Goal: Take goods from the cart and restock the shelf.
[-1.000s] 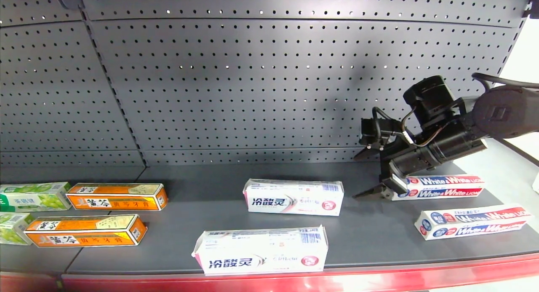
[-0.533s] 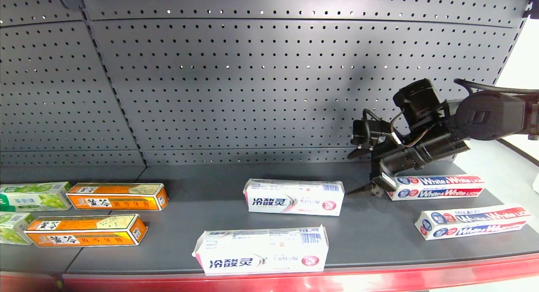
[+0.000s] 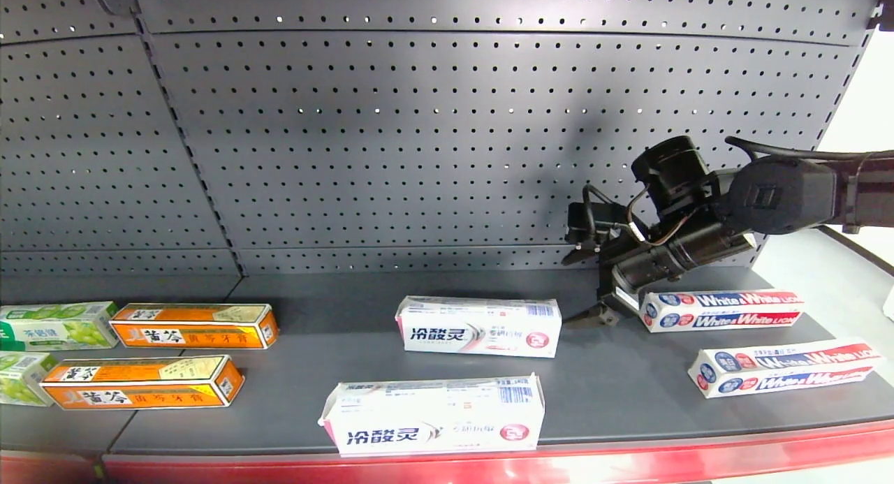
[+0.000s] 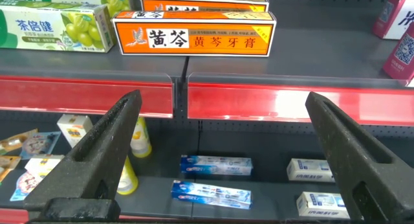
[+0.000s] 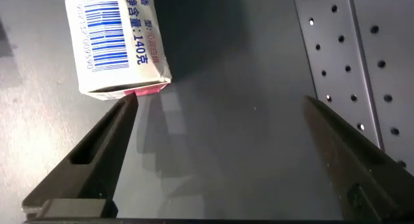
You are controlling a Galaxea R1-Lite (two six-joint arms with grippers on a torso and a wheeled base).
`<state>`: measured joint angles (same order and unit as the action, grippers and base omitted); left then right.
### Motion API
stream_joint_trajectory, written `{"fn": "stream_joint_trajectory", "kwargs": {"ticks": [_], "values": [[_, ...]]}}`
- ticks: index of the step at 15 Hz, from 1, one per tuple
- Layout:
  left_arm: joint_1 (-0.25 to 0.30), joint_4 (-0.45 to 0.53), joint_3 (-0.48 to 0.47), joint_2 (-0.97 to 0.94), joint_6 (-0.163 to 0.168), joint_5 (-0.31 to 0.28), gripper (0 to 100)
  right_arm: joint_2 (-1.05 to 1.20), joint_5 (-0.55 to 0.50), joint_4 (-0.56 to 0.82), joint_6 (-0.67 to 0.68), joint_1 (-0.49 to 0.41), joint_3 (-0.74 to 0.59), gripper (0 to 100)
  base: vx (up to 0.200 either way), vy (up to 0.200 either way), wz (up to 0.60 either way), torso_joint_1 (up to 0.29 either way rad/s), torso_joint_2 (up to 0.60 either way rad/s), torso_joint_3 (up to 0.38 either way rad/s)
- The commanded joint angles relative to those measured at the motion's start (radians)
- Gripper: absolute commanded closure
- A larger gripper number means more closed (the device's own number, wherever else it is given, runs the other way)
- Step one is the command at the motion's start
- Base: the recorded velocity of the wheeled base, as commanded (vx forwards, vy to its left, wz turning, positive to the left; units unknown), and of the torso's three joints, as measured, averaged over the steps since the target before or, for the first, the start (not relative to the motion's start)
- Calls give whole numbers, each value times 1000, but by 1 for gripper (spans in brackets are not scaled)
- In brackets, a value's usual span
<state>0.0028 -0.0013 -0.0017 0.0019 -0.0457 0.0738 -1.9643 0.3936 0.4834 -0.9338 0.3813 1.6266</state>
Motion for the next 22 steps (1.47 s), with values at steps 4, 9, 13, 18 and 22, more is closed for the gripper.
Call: {"fn": "stream_joint_trajectory", "kwargs": {"ticks": [4,9,13,18,22], "values": [[0,0,0,0,0,1,0,-35,1,0,3,22,35,0,0,0,0,0,0,0],[0,0,0,0,0,0,0,-64,1,1,4,45,70,0,0,0,0,0,0,0],[0,0,0,0,0,0,0,-79,1,3,4,54,88,0,0,0,0,0,0,0],[0,0,0,0,0,1,0,-93,-1,4,13,65,107,0,0,0,0,0,0,0],[0,0,0,0,0,1,0,-105,-1,4,18,67,113,0,0,0,0,0,0,0]]}}
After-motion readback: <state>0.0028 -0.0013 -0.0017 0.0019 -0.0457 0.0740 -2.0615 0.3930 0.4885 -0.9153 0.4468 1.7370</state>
